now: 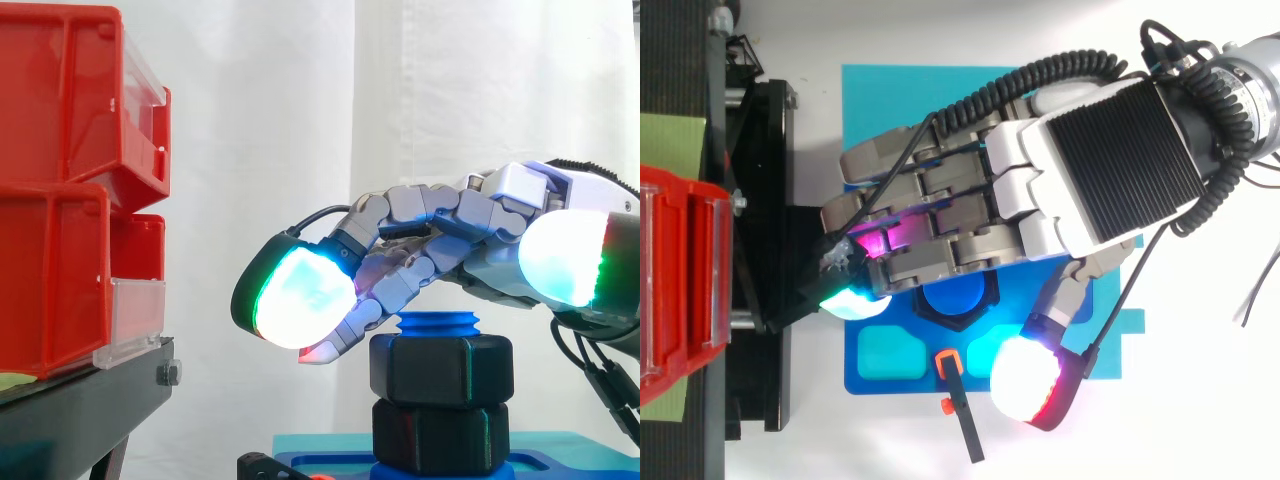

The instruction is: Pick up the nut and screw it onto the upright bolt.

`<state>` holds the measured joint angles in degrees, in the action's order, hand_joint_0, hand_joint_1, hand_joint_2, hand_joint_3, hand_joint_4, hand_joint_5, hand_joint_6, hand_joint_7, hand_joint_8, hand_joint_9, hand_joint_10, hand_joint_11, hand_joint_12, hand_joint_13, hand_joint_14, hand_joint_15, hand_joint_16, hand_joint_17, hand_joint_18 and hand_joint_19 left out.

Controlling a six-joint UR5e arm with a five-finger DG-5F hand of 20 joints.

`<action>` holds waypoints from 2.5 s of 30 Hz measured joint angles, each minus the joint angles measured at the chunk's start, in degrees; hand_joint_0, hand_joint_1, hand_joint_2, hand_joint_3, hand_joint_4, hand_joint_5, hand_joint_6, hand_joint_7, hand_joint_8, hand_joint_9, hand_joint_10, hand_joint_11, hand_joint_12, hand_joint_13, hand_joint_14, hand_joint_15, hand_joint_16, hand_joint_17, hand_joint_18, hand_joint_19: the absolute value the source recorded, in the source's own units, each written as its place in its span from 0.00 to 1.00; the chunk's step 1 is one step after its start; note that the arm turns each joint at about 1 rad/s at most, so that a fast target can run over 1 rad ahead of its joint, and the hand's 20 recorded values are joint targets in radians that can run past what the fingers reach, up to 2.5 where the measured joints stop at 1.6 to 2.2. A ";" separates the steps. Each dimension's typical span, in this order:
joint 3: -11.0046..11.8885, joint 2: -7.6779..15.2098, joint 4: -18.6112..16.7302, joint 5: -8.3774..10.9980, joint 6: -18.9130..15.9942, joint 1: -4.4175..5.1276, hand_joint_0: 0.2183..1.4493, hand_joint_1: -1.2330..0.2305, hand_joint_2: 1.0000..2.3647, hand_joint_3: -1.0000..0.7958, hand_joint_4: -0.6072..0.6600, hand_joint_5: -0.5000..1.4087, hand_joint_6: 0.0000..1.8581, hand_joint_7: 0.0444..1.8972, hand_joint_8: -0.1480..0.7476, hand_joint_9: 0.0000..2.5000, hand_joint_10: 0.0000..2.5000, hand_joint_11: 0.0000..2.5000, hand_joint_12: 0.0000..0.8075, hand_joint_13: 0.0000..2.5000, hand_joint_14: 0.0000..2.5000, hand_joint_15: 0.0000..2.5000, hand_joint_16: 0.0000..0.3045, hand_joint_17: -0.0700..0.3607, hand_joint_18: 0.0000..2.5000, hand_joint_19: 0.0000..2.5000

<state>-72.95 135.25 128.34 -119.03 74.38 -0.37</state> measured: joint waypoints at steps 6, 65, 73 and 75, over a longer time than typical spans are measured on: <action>-0.10 0.01 -0.18 0.04 0.17 0.03 0.20 0.76 0.00 0.28 0.64 0.21 0.27 0.38 0.44 0.33 0.00 0.00 0.30 0.26 0.00 0.00 0.11 0.34 0.19 0.05; -1.69 -0.07 -1.49 -3.66 1.55 -3.41 0.22 0.72 0.00 0.28 0.62 0.24 0.28 0.78 0.46 0.35 0.00 0.00 0.29 0.28 0.00 0.00 0.11 0.33 0.22 0.07; -1.70 -0.04 -1.81 -4.16 1.55 -3.79 0.22 0.72 0.00 0.28 0.63 0.24 0.29 0.76 0.47 0.35 0.00 0.00 0.29 0.29 0.00 0.00 0.11 0.33 0.22 0.07; -1.69 -0.05 -1.74 -4.18 1.52 -3.86 0.22 0.72 0.00 0.28 0.66 0.24 0.27 0.70 0.46 0.35 0.00 0.00 0.30 0.28 0.00 0.00 0.11 0.33 0.22 0.07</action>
<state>-74.63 135.20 126.61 -123.21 75.90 -4.23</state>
